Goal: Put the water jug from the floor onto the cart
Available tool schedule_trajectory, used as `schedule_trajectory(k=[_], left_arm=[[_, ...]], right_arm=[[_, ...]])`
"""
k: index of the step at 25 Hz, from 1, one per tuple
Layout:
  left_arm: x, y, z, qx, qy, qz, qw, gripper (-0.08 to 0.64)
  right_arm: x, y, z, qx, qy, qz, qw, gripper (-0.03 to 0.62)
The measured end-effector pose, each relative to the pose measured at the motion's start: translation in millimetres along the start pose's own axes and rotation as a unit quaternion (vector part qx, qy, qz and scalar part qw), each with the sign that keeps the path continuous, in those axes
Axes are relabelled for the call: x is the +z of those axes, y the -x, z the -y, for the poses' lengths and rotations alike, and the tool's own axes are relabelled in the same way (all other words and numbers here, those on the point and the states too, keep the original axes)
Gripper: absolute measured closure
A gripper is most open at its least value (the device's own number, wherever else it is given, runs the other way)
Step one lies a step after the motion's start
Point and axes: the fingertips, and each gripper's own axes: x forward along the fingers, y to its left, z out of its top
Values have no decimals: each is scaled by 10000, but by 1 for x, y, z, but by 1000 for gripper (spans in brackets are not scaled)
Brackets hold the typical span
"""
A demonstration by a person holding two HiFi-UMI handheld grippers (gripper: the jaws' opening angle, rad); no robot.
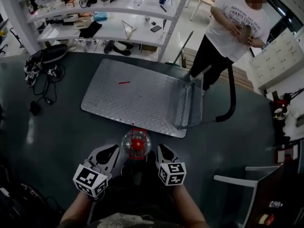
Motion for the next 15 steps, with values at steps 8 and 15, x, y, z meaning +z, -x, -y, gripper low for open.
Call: schedule_trajectory(k=[8,15], left_arm=[[-20,-39,-34,415,204,-216,9987,552],[-51,-87,-65,862,511,-474,9938,554]], right_arm=[[-27,-91,9,711,849,-710,9913,570],[-58,-166,19,1196,1409,-1310,9740,523]])
